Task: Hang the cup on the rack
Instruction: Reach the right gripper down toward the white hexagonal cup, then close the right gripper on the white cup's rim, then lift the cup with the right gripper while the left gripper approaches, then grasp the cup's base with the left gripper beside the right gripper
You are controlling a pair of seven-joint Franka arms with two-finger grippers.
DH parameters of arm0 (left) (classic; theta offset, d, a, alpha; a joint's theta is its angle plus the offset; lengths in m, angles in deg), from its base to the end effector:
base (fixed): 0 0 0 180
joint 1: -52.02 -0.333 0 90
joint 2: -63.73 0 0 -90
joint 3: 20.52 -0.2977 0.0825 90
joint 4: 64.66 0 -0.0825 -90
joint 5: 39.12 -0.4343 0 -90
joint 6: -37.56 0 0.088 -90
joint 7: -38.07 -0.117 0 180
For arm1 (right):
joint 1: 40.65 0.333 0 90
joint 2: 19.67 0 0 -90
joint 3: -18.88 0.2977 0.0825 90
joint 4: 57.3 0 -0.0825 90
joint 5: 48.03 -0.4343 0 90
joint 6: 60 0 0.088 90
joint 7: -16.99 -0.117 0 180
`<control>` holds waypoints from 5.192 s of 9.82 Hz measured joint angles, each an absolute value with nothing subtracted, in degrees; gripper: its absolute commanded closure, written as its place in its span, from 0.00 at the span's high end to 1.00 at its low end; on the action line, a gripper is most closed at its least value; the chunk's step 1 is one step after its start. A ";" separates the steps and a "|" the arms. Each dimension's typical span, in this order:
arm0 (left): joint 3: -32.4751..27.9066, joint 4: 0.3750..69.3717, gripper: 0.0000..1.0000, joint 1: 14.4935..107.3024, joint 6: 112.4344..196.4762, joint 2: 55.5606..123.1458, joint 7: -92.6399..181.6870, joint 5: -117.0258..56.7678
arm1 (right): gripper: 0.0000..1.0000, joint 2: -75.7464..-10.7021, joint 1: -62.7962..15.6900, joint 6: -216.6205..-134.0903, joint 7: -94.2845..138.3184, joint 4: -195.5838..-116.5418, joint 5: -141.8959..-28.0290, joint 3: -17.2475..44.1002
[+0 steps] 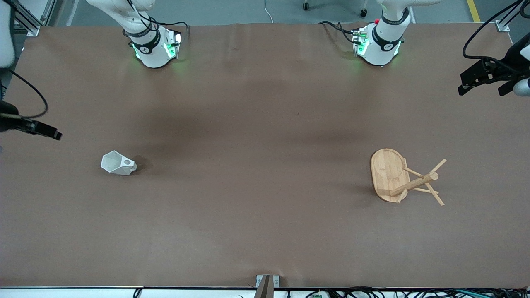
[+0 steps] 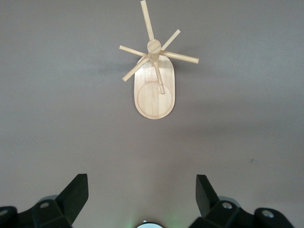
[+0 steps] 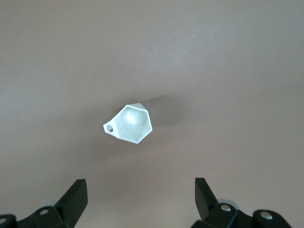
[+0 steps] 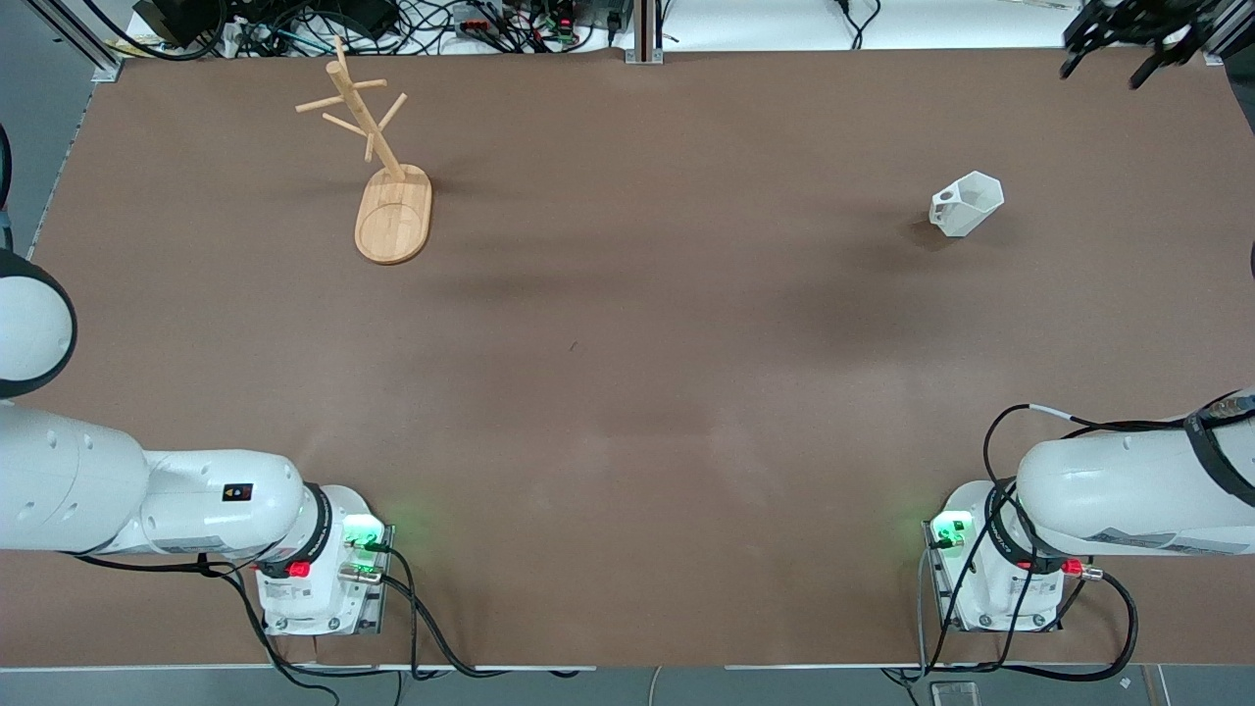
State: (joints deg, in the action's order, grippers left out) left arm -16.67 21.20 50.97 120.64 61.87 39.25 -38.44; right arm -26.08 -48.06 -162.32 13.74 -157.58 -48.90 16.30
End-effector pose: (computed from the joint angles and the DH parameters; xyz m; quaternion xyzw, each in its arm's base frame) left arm 0.5814 -0.0306 0.6422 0.9998 -0.0148 -0.0082 0.0045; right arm 0.6245 -0.1078 0.4506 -0.9924 0.1170 0.0377 0.0071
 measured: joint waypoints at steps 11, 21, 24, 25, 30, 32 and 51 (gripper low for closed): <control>-16.69 20.81 1.00 50.33 120.61 61.98 39.12 -38.44 | 0.93 -38.03 -47.99 -200.50 21.92 -180.05 -48.91 16.38; -14.69 20.72 1.00 52.40 119.62 61.98 38.14 -38.44 | 0.00 -40.66 -47.99 -204.00 26.97 -181.24 -51.48 16.39; -14.90 20.19 1.00 51.75 116.08 61.19 36.91 -38.44 | 0.00 -40.45 -47.99 -202.78 26.96 -180.69 -52.20 16.41; -15.17 20.17 1.00 51.71 115.88 60.87 36.91 -38.44 | 0.00 -39.78 -47.98 -199.23 26.96 -179.59 -52.20 16.41; -15.65 19.08 1.00 51.66 116.85 61.57 20.67 -31.86 | 0.00 -33.44 -46.36 -164.73 20.83 -161.92 -68.87 17.18; -14.38 18.32 1.00 55.19 116.91 61.97 17.75 -27.81 | 0.00 -33.71 -45.39 -162.75 16.13 -161.18 -80.58 21.04; -2.56 15.70 1.00 81.85 153.46 84.96 11.94 -24.98 | 0.00 -34.87 -42.25 -164.69 35.34 -173.42 -132.33 44.12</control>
State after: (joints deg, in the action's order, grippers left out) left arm -2.56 15.70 81.85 153.46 84.96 11.94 -24.98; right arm -34.87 -42.25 -164.69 35.34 -173.42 -132.33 44.12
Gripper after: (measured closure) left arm 0.000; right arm 0.934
